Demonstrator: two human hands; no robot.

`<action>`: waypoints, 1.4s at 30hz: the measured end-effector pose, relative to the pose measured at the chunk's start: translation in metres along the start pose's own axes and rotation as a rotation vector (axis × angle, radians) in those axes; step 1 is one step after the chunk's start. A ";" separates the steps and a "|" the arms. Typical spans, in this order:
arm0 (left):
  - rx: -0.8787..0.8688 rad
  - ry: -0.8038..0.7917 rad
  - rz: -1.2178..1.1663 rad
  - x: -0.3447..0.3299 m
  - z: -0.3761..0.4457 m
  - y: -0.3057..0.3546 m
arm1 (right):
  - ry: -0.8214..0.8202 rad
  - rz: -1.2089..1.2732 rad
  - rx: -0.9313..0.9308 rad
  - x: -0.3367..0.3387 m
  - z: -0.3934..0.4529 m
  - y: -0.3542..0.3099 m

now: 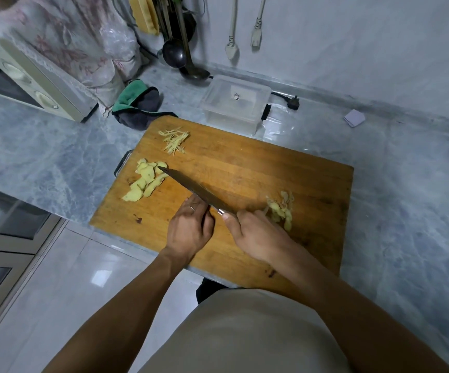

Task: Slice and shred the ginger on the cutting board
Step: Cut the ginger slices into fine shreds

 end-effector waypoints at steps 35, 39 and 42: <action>0.025 0.043 -0.020 0.008 0.001 0.006 | 0.018 -0.053 0.035 0.010 -0.007 -0.007; 0.018 0.048 -0.024 0.008 0.001 0.007 | 0.016 -0.058 0.037 0.011 -0.008 -0.006; 0.025 0.058 -0.036 0.010 0.001 0.007 | 0.015 -0.052 0.046 0.010 -0.007 -0.007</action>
Point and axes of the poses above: each hand's wrist, its own z-axis towards the middle knuckle, its own x-axis out of the back of the hand, y = z × x, the point moved 10 cm from there along z, towards the middle knuckle, and after that the axes turned 13 degrees about -z, right-handed, at the moved point
